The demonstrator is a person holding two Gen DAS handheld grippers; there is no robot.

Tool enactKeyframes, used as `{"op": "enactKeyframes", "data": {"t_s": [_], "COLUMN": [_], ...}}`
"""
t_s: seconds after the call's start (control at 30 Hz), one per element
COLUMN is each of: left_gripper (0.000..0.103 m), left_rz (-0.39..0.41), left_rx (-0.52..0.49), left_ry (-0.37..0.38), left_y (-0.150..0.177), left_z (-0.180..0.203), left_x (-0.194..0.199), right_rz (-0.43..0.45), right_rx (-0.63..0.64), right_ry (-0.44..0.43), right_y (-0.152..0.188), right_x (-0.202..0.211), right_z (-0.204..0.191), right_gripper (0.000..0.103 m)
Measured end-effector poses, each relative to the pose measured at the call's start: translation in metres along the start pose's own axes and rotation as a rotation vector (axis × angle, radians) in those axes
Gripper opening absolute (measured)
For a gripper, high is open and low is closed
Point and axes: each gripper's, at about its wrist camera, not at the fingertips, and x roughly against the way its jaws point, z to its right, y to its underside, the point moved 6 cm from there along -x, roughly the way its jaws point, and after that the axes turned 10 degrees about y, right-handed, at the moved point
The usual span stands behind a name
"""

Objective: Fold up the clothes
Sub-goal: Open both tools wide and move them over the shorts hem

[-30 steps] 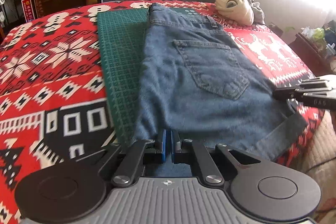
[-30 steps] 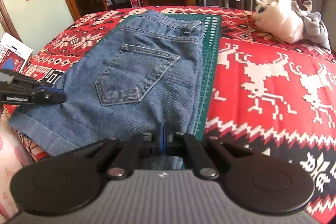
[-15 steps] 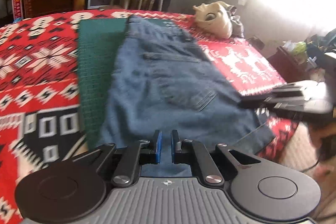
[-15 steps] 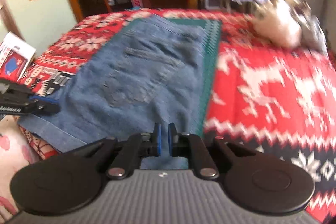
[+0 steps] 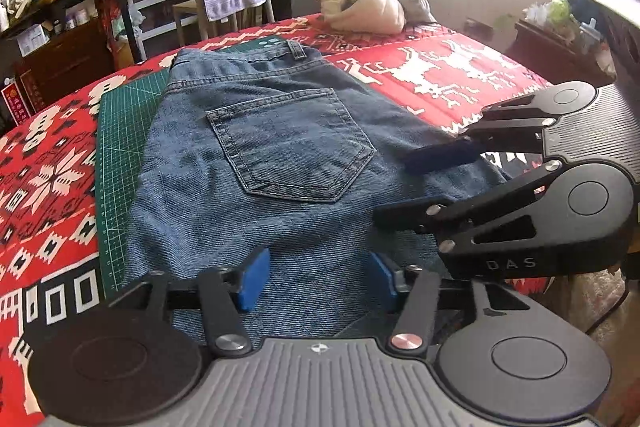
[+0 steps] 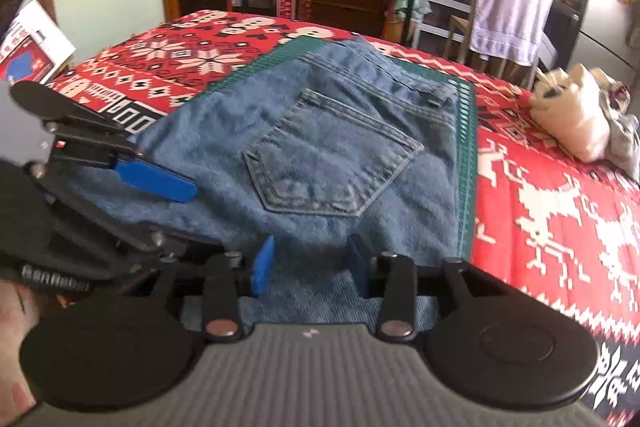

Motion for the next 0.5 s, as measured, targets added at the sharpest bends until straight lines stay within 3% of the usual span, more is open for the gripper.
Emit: {"op": "enactKeyframes", "data": {"t_s": [0.1,0.27,0.5], "left_gripper": [0.075,0.081,0.088], "left_rz": [-0.004,0.017,0.032], "left_rx": [0.011,0.007,0.031], "left_ry": [-0.009,-0.008,0.045], "left_y": [0.003,0.006,0.009], "left_z": [0.0,-0.001,-0.007], "left_x": [-0.002,-0.002,0.004], "right_rz": [0.011,0.015,0.023], "right_rx": [-0.009,-0.011,-0.014], "right_ry": [0.015,-0.005,-0.021], "right_y": [0.004,0.012,0.013], "right_x": [0.002,0.004,0.003], "right_z": [0.007,0.013,0.013], "right_gripper": [0.061,0.064,0.08]}}
